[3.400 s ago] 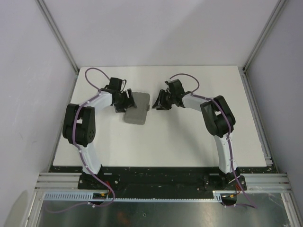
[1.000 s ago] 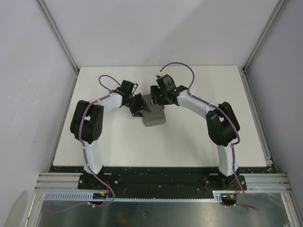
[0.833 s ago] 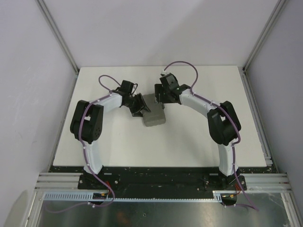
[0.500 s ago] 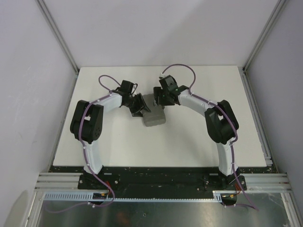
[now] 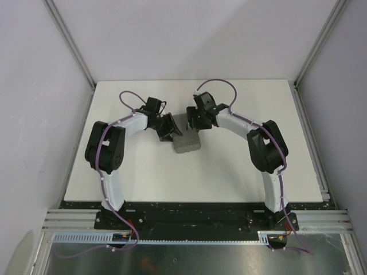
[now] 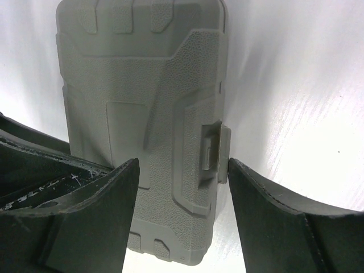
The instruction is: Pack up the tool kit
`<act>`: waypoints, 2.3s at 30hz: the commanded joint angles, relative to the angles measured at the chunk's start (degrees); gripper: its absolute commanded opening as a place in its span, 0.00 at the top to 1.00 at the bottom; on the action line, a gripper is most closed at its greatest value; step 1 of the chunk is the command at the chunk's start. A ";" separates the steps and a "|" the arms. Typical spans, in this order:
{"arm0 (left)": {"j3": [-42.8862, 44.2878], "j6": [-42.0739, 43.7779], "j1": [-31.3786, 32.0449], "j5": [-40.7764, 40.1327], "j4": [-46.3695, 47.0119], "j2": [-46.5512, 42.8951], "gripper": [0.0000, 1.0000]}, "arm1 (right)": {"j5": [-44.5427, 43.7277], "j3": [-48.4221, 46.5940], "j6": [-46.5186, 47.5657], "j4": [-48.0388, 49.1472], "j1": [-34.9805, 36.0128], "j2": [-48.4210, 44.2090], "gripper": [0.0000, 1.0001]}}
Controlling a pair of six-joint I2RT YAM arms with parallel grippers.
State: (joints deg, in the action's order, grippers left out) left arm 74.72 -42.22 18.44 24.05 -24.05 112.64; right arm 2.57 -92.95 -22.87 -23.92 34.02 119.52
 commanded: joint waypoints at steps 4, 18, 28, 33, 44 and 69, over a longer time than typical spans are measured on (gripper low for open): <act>-0.83 3.87 0.06 -2.43 -4.19 3.37 0.45 | 3.53 -2.20 -0.72 -0.51 0.65 2.22 0.38; 1.64 7.07 1.40 1.47 -4.18 5.18 0.67 | -3.75 -9.11 0.29 -8.79 5.60 8.08 0.69; 1.80 7.62 1.76 0.70 -4.20 4.83 0.63 | -6.15 -10.43 -0.01 -11.61 6.48 9.78 0.85; 2.77 8.78 1.42 -3.75 -4.34 1.31 0.46 | -9.56 -11.24 0.03 -9.22 5.32 4.71 0.64; 3.41 13.46 -2.64 -16.58 -5.15 -10.79 0.10 | -9.68 -1.32 -1.86 -2.66 -2.08 -11.96 0.37; -21.33 30.04 -5.72 -37.62 -5.85 -69.97 0.01 | -43.49 40.04 1.27 -4.88 -11.89 -73.39 0.24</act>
State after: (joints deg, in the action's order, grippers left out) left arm 54.43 -14.85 12.69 -10.48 -30.98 44.27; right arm -33.15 -54.92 -23.22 -28.93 22.68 51.31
